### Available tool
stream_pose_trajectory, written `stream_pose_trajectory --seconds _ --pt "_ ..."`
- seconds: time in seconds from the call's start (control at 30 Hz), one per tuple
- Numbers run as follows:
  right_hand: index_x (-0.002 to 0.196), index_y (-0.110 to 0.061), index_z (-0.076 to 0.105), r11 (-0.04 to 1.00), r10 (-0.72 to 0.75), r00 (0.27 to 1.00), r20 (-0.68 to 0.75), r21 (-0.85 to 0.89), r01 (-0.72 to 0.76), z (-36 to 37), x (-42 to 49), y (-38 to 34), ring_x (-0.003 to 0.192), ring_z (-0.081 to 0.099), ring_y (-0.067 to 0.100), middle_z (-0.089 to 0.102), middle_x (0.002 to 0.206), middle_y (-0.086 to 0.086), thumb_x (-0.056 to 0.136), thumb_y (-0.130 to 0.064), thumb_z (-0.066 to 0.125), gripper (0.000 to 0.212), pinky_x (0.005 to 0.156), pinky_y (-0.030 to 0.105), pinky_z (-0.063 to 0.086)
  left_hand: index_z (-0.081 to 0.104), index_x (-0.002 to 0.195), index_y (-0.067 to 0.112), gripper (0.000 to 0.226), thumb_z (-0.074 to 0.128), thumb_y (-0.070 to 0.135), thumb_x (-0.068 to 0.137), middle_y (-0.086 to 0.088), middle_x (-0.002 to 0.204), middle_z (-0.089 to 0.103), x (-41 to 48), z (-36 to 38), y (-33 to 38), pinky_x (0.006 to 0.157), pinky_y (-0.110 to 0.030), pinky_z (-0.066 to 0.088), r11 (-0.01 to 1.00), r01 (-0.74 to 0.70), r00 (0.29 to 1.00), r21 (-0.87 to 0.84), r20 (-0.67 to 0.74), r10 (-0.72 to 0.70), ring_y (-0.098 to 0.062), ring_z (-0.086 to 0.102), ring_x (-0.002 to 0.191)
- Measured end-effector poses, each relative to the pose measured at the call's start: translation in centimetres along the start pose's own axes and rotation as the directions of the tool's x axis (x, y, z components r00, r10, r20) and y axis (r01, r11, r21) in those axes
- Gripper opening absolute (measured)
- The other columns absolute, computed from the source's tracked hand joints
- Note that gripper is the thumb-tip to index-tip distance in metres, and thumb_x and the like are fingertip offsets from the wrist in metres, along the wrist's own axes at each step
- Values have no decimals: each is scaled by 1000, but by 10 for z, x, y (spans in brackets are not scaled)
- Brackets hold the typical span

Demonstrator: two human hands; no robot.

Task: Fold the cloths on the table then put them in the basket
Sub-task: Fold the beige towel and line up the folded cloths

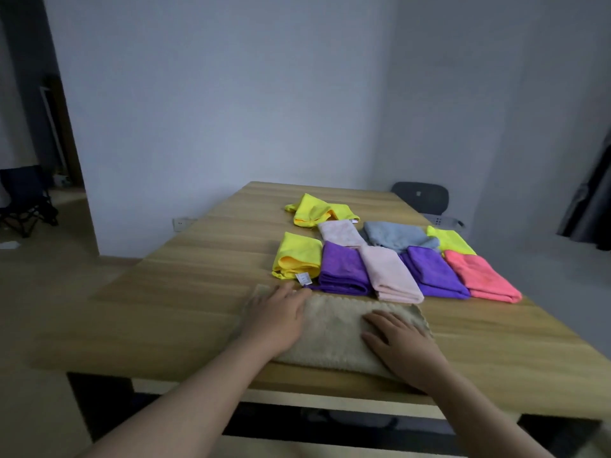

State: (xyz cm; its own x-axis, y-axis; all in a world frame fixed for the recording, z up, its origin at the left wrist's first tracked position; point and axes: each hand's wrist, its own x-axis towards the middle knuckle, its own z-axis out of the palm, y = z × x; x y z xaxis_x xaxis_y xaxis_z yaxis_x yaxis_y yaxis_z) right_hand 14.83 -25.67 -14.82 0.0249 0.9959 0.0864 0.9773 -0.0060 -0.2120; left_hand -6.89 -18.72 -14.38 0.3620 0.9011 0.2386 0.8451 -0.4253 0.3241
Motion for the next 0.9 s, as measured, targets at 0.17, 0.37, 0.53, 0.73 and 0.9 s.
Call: stream_pose_trajectory --seconds 0.17,0.37,0.53,0.73,0.9 --pt "111 -29 59 993 113 987 -116 48 -108 -14 8 8 114 51 19 57 128 -3 92 -44 40 31 92 30 39 19 144 46 44 15 44 100 17 157 7 -1 -9 -22 113 -57 4 984 41 951 176 296 -92 -12 2 145" --pt "137 -38 31 999 44 998 -48 0 -44 11 26 -21 140 19 18 26 151 -6 89 -63 27 54 109 43 16 28 141 44 44 23 46 98 12 158 3 20 -6 2 114 -51 0 975 -49 974 217 226 -1 -16 -4 146" --pt "142 -47 20 998 55 998 14 -18 -54 9 29 7 144 7 14 14 156 -13 86 -71 22 60 113 39 7 4 143 52 52 15 61 93 16 157 -9 20 13 -5 116 -45 -4 972 -47 950 229 311 -28 -12 -12 144" --pt "130 -37 42 983 177 969 -175 -26 -184 -10 6 22 134 30 15 38 143 -10 89 -60 35 48 103 34 25 7 143 51 52 18 60 93 15 157 -6 12 8 3 116 -46 -2 972 -42 960 231 280 -25 -13 -8 145" --pt "114 -27 55 861 501 783 -370 116 -496 -26 -31 42 112 47 28 54 119 5 87 -45 45 34 89 36 33 43 135 31 47 47 43 90 -4 139 42 0 -5 2 102 -39 31 987 157 958 26 -249 -146 -28 38 127"
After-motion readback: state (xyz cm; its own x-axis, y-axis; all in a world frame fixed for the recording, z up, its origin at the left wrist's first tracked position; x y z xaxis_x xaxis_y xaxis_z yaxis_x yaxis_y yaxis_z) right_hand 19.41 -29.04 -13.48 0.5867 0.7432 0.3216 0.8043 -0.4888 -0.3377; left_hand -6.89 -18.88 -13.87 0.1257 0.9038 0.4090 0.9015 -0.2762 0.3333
